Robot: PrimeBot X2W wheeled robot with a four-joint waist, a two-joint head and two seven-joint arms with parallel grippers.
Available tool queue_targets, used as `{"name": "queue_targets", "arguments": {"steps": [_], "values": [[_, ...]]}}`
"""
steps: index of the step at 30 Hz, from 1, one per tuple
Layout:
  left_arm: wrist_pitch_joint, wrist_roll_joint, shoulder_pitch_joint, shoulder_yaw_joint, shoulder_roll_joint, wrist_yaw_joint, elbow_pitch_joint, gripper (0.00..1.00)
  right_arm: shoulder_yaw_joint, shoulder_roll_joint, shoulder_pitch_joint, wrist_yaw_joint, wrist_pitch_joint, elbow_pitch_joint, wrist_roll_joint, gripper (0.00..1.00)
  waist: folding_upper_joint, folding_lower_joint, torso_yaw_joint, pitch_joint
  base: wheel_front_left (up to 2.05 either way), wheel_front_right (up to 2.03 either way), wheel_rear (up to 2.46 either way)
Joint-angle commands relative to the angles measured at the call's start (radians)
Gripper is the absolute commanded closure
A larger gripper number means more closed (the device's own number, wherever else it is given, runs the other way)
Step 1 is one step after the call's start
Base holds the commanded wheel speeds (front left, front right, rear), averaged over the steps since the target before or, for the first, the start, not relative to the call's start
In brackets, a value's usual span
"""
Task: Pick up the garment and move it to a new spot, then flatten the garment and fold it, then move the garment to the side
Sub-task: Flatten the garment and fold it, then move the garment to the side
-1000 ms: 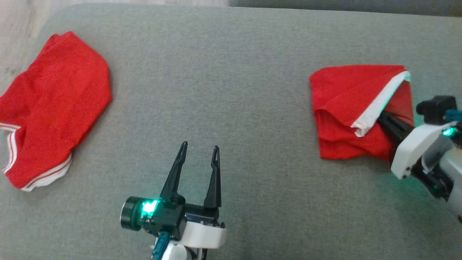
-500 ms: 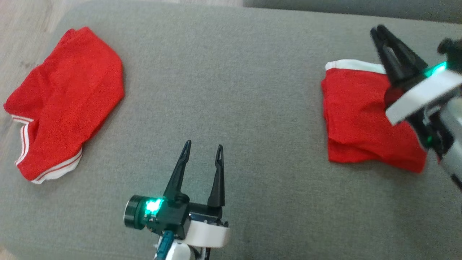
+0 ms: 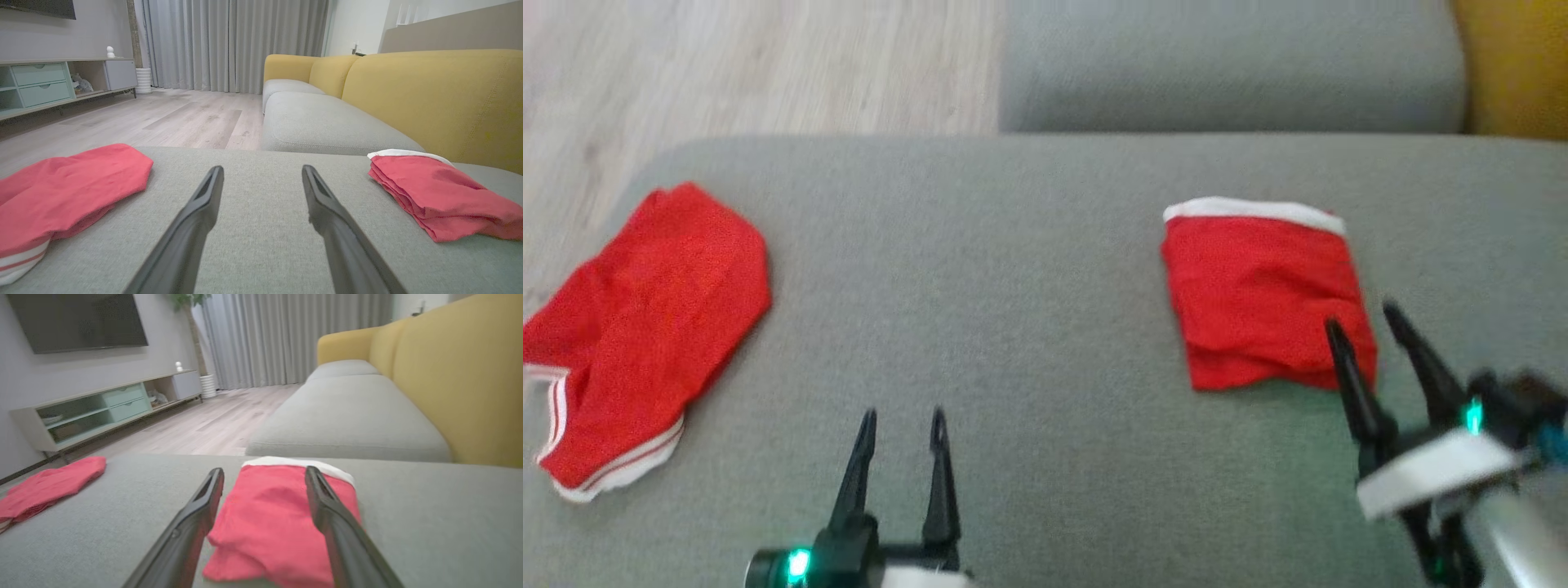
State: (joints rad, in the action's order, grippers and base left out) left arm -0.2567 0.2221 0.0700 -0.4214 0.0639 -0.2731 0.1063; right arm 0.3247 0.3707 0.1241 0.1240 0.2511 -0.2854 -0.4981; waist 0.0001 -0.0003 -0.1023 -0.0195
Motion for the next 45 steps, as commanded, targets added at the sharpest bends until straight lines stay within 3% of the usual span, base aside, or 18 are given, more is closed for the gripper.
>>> {"name": "queue_targets", "arguments": {"steps": [1,5,12,45], "values": [[-0.005,-0.002,-0.007,0.044,0.005,0.006,-0.028,0.0,-0.027,-0.021,-0.044,0.007,0.011,0.036,0.022,0.0,-0.0001,0.0003,0.042,0.06,0.0,0.0,0.0],[-0.005,-0.015,0.051,0.08,0.007,0.019,-0.022,0.0,-0.087,-0.091,-0.162,0.007,0.011,0.071,0.076,0.0,-0.0001,0.0003,0.069,0.089,0.0,0.0,0.0],[-0.005,-0.031,0.138,0.142,0.0,0.036,-0.02,0.0,-0.093,-0.128,-0.239,0.007,0.011,0.081,0.171,0.0,-0.0001,0.0003,0.107,0.123,0.0,0.0,0.0],[-0.005,-0.082,0.185,0.201,-0.013,0.098,-0.026,0.0,-0.101,-0.153,-0.259,0.007,0.011,0.057,0.195,0.0,-0.0001,0.0003,0.096,0.145,0.0,0.0,0.0]]}}
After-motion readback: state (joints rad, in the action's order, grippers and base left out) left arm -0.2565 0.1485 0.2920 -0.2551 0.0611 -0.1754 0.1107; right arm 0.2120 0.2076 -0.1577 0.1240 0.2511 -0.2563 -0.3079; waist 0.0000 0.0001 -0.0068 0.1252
